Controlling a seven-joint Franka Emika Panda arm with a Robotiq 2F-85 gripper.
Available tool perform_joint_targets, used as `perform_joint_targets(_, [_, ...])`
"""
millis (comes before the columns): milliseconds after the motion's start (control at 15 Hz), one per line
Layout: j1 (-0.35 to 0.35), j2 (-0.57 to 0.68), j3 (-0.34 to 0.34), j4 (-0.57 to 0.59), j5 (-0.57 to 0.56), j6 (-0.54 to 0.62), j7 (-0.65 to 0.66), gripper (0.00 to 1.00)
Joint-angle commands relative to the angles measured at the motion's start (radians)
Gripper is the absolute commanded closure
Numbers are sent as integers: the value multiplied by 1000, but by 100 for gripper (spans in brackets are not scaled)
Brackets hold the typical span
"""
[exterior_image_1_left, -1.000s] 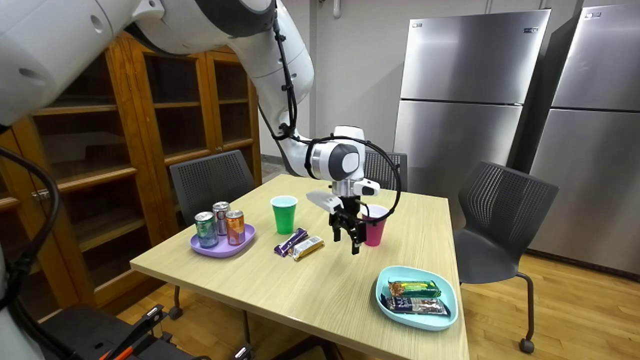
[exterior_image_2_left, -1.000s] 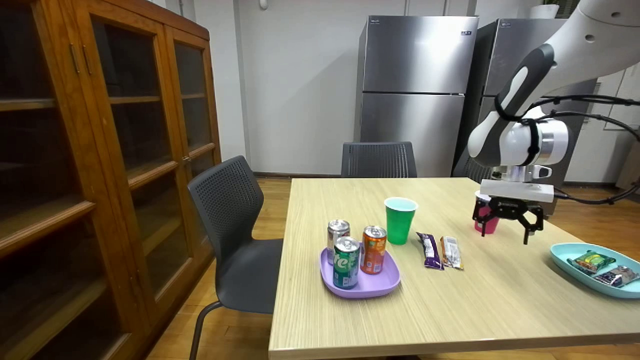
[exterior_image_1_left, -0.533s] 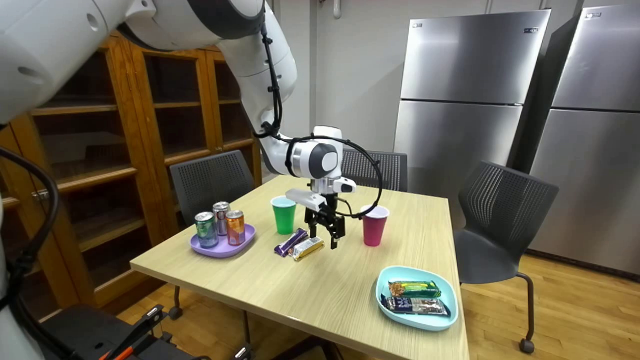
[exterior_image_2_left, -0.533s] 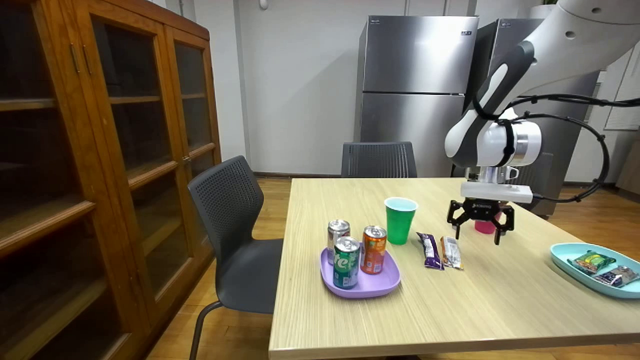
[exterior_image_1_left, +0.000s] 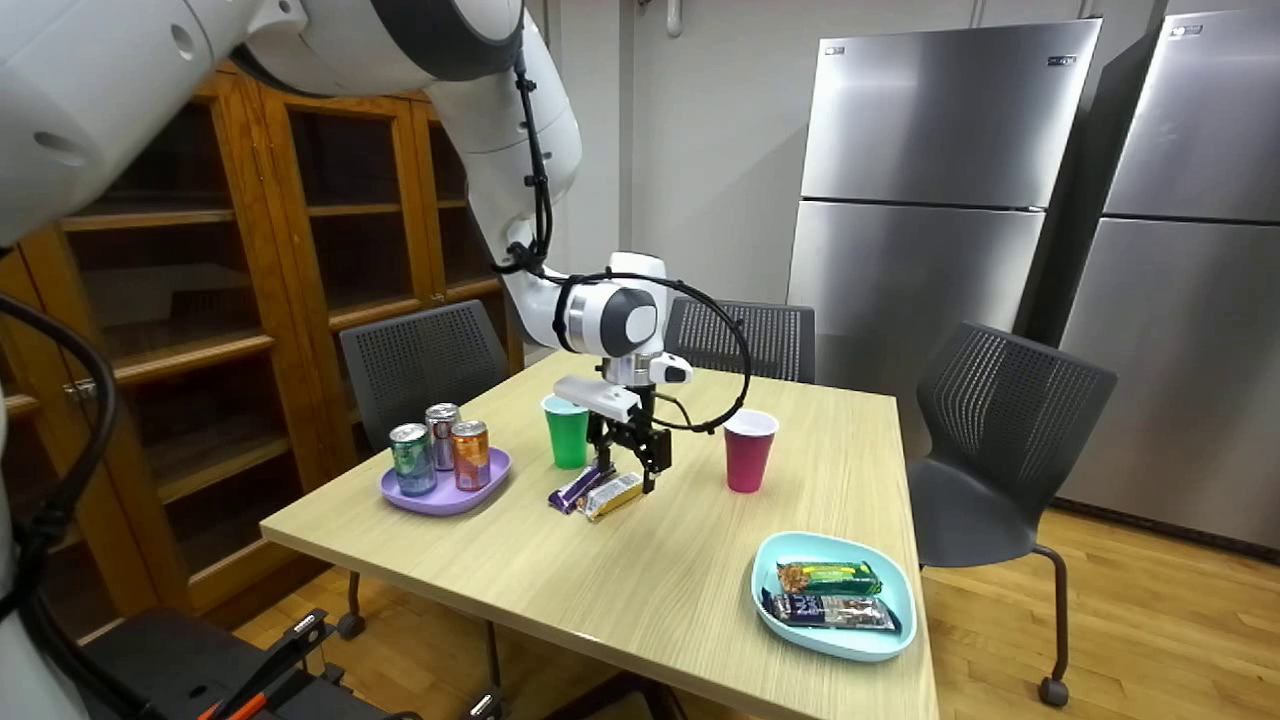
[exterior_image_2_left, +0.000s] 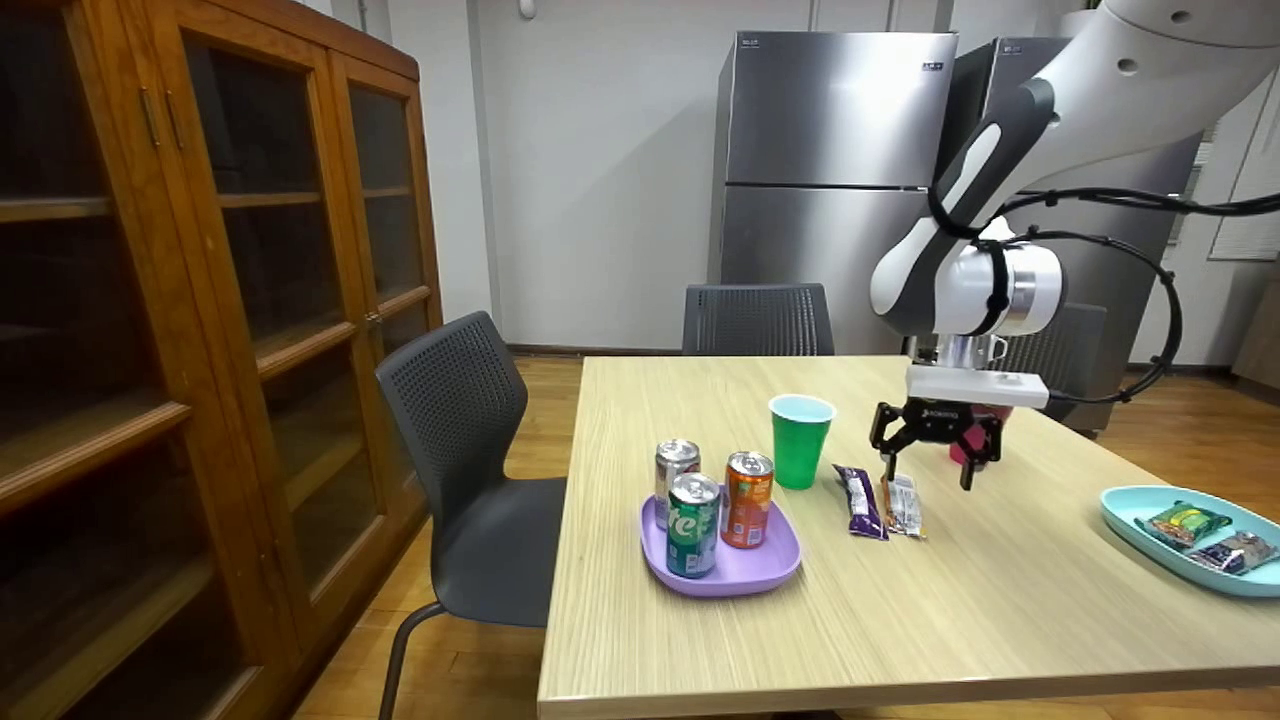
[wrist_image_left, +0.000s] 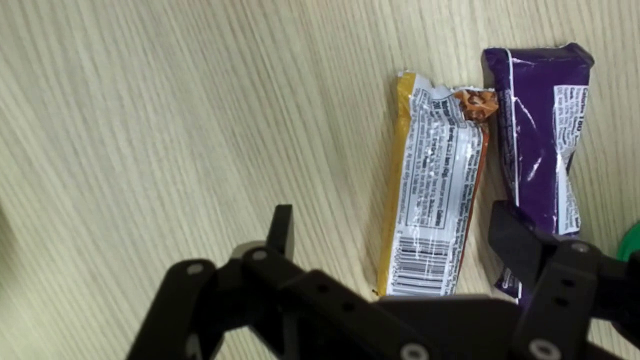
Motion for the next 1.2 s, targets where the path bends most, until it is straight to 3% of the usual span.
perform_joint_targets(0, [-5, -8, 15, -12, -11, 20, -21, 0])
perform_joint_targets(1000, [18, 67, -2, 61, -13, 22, 24, 0])
perform_joint_targets(1067, [18, 75, -2, 69, -10, 20, 27, 19])
perform_joint_targets(1133, [18, 83, -3, 78, -11, 17, 28, 26])
